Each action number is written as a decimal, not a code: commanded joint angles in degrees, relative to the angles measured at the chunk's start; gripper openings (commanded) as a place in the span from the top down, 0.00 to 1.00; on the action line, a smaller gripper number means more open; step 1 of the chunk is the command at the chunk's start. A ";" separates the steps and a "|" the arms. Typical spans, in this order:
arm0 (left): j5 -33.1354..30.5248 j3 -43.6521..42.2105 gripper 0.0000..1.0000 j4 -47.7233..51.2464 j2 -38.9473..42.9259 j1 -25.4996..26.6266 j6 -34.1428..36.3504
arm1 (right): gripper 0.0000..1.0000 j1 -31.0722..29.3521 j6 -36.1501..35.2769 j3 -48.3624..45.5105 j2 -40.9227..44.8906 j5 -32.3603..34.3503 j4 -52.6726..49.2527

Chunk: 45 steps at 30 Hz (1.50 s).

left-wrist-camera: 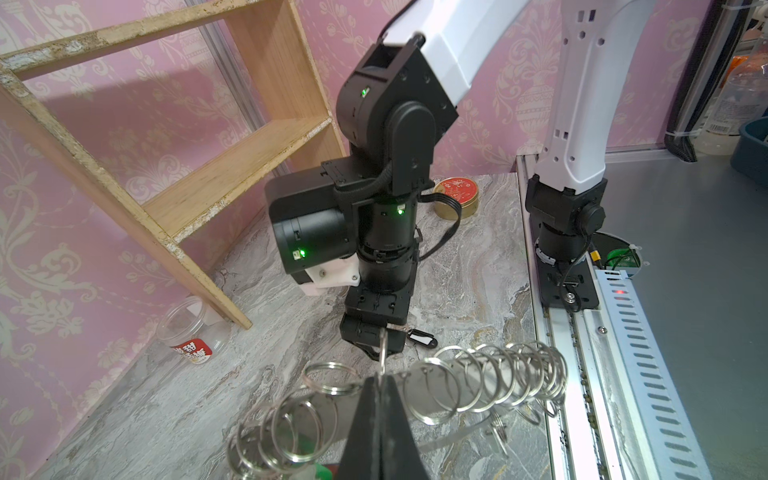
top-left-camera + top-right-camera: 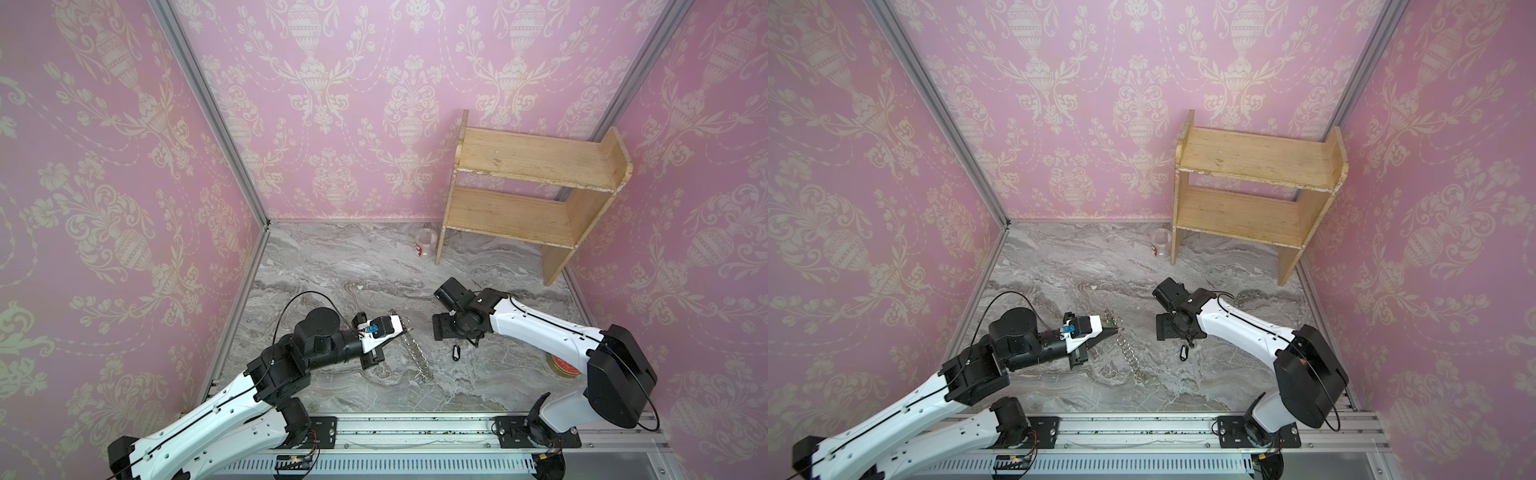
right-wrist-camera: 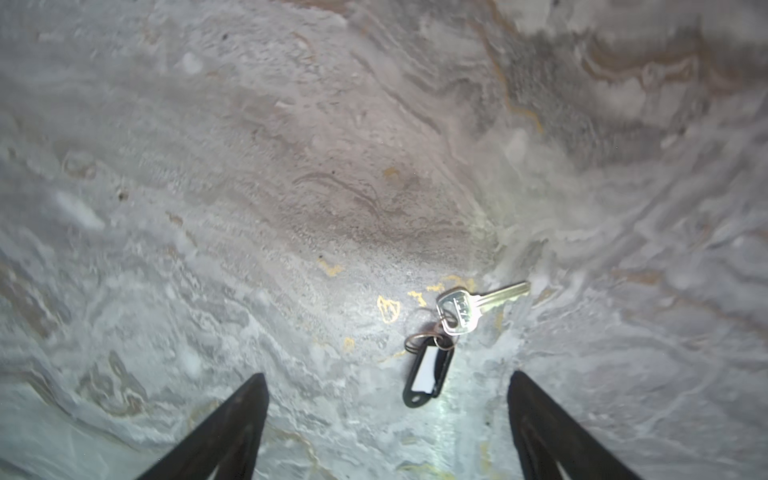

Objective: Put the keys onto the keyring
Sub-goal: 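Lower the open right gripper onto the black-tag key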

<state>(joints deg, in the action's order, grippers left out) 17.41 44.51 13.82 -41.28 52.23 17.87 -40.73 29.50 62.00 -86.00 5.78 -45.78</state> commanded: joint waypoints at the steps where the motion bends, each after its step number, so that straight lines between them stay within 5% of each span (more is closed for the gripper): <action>1: -1.04 2.33 1.00 1.42 1.26 -0.37 -0.25 | 0.12 0.17 -29.25 7.09 -0.39 -0.28 -12.40; 6: -2.03 2.41 1.00 3.44 2.72 -0.37 -0.01 | 0.11 4.05 -50.66 6.68 1.04 -6.58 -11.69; 9: -2.53 3.08 1.00 5.15 3.71 -0.37 0.32 | 0.23 10.30 -61.65 5.88 0.20 -18.55 -10.47; 12: -2.52 4.04 1.00 7.21 4.13 -0.37 0.76 | 0.27 11.30 -70.84 5.91 -2.69 -20.25 -11.72; 16: -2.04 3.79 1.00 7.50 4.65 -0.37 0.72 | 0.54 13.78 -79.12 7.30 -8.39 -25.49 -12.37; 18: -2.03 3.27 1.00 6.89 5.08 -0.37 0.56 | 0.59 14.49 -82.05 7.44 -11.13 -25.75 -12.24; 24: -2.21 3.21 1.00 7.39 6.47 -0.37 0.94 | 0.58 14.52 -84.72 5.91 -14.21 -21.05 -10.52; 30: -1.94 3.04 1.00 7.45 6.36 -0.37 1.16 | 0.69 14.26 -85.96 1.88 -13.41 -20.92 -7.43; 45: -2.38 3.04 1.00 7.93 6.09 -0.37 1.42 | 0.68 12.09 -86.85 0.25 -13.85 -19.94 -5.11</action>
<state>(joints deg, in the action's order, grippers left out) 15.90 46.59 22.41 -35.46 52.23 18.37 -28.29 -55.96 62.87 -100.25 -14.94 -51.07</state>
